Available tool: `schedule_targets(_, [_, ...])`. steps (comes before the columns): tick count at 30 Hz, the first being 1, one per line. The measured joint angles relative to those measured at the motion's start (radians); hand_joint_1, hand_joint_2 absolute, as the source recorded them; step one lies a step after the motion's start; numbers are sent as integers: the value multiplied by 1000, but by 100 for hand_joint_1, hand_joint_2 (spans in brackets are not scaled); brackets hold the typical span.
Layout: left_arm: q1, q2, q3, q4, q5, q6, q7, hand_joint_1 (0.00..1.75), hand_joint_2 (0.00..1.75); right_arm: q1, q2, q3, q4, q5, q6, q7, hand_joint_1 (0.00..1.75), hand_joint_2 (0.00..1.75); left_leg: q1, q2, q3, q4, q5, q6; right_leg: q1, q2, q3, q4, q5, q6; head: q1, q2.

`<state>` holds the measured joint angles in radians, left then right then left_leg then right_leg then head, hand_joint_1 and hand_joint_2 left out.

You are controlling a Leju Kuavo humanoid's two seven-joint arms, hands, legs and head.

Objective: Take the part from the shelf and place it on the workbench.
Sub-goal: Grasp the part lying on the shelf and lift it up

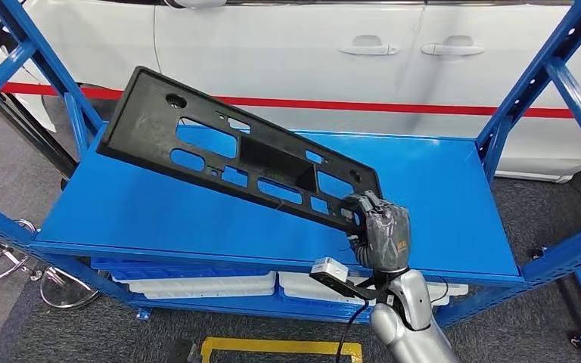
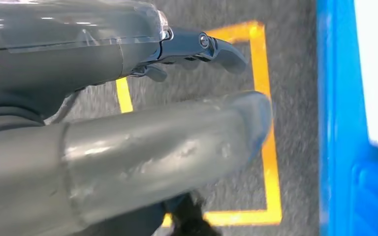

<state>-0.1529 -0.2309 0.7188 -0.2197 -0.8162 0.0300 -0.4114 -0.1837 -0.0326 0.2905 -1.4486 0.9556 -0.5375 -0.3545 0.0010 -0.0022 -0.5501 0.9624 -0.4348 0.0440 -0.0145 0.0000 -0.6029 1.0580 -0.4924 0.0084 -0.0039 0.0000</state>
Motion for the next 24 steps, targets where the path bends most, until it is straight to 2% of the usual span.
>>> schedule_targets(3, [2, 0, 2, 0, 9, 8, -9, 0, 0, 62, 16, -14, -66, -97, 0, -36, 175, 175, 2, 2, 6, -9, 4, 4, 1, 0, -81, 171, -88, 4, 0, 0])
schedule_targets(4, [4, 0, 3, 0, 11, 10, -12, 0, 0, 84, 21, -16, -83, -118, 0, -45, 175, 175, 1, 1, 5, -6, 1, 4, 1, 0, -100, 209, -97, 5, 0, 0])
schedule_targets(5, [7, 0, 4, 0, 13, 12, -14, 0, 0, 103, 26, -18, -99, -132, 0, -52, 175, 175, 1, 1, 5, -1, -2, 3, 0, 0, -103, 212, -86, 6, 0, 0])
schedule_targets(6, [9, 0, 6, 0, 14, 12, -16, 0, 0, 117, 30, -18, -112, -143, 0, -58, 175, 175, 1, 1, 4, 5, -6, 1, 0, 0, -87, 178, -58, 6, 0, 0])
schedule_targets(8, [12, 0, 8, 0, 20, 14, -18, 0, 0, 138, 39, -19, -135, -168, 0, -74, 175, 175, 0, 1, 2, 21, -18, -6, 1, 0, -24, 54, 4, 1, 0, 0])
schedule_targets(9, [12, 0, 11, 0, 25, 14, -19, 0, 0, 149, 44, -19, -146, -186, 0, -85, 175, 175, -1, 0, 0, 30, -24, -10, 1, 0, -2, 8, 20, -3, 0, 0])
schedule_targets(10, [12, 0, 14, 0, 31, 14, -21, 0, 0, 162, 51, -18, -157, -205, 0, -97, 175, 175, -3, -1, -2, 37, -28, -15, 3, 0, 10, -16, 24, -8, 0, 0])
schedule_targets(13, [15, 2, 26, 0, 43, 14, -27, 0, 0, 203, 74, -15, -188, -244, 0, -122, 175, 175, -4, -1, -6, 45, -36, -27, 4, 1, 9, -21, 22, -24, 0, 0])
schedule_targets(15, [17, 4, 30, 0, 45, 14, -30, 0, 0, 218, 88, -11, -204, -251, 0, -129, 175, 175, -1, -1, -21, 84, -66, -38, 0, 1, 9, -24, 24, -34, 0, 0])
schedule_targets(16, [18, 5, 32, 0, 46, 14, -31, 0, 0, 223, 94, -9, -210, -255, 0, -131, 175, 175, 1, -1, -42, 131, -96, -44, -1, 0, 9, -24, 25, -37, -1, 0])
schedule_targets(18, [21, 6, 38, 0, 52, 16, -34, 0, 0, 237, 101, -3, -218, -268, 0, -139, 175, 175, 5, 0, -102, 265, -160, -53, 0, -1, 7, -24, 25, -40, -1, 0])
schedule_targets(19, [24, 6, 42, 0, 56, 19, -37, 0, 0, 245, 104, 3, -221, -276, 0, -143, 175, 175, 6, 0, -124, 314, -175, -55, 1, -1, 7, -24, 24, -41, -1, 0])
schedule_targets(20, [27, 7, 46, 0, 60, 21, -40, 0, 44, 255, 108, 11, -222, -283, 0, -148, 175, 175, 6, 0, -131, 330, -172, -54, 2, -1, 7, -24, 24, -41, -1, 0])
schedule_targets(21, [30, 7, 50, 0, 63, 23, -45, 0, 87, 265, 112, 20, -223, -289, 0, -154, 175, 175, 5, 0, -118, 303, -148, -50, 3, 0, 8, -24, 24, -41, -1, 0])
schedule_targets(23, [32, 9, 55, 0, 67, 26, -60, 0, 175, 281, 122, 40, -226, -297, 0, -166, 175, 175, 0, 0, -52, 165, -79, -33, 5, 2, 11, -25, 24, -41, -1, 0])
schedule_targets(24, [32, 11, 58, 0, 67, 27, -69, 0, 175, 287, 127, 51, -227, -297, 0, -173, 175, 175, -3, 1, -21, 99, -55, -23, 7, 2, 11, -25, 24, -40, -1, 0])
